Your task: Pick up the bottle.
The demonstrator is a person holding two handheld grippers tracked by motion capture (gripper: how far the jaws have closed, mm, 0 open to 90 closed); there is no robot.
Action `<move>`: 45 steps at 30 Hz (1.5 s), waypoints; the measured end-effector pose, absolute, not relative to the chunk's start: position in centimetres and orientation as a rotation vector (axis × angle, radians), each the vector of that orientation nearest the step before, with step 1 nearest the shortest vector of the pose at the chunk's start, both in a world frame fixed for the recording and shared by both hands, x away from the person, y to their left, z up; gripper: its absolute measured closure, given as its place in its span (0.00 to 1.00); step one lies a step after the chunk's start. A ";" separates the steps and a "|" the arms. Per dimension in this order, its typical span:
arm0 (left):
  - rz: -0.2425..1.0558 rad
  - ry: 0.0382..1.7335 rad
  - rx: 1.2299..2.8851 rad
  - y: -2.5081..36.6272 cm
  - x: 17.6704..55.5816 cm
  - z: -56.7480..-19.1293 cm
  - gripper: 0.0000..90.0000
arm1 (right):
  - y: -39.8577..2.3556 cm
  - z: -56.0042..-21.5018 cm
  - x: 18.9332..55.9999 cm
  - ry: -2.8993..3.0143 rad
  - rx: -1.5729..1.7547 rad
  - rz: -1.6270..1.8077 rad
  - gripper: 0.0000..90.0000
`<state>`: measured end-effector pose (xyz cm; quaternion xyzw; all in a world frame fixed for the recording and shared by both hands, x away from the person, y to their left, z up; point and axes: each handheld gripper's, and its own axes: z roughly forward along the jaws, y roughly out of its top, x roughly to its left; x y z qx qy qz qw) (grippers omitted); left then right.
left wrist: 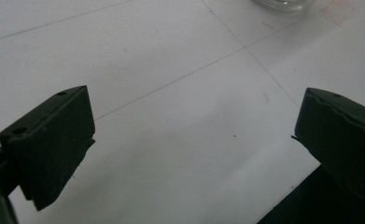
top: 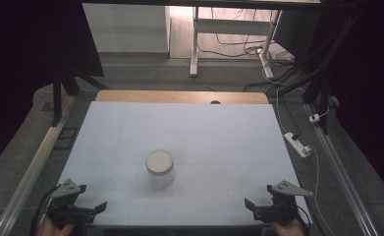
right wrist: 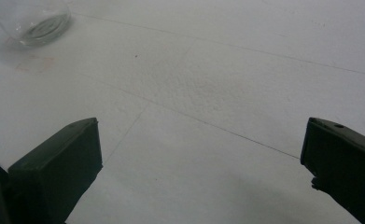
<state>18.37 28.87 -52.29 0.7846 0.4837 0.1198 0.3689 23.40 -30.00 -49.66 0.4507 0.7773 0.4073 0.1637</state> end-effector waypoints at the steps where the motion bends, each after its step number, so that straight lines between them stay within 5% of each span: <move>1: 0.314 1.240 2.018 28.8 18.4 -52.3 0.00 | -30.0 -49.7 23.4 2.217 1.284 1.162 0.00; 45: 0.302 0.998 1.989 25.5 21.0 -51.0 0.00 | -29.9 -49.7 23.6 2.245 1.281 1.161 0.00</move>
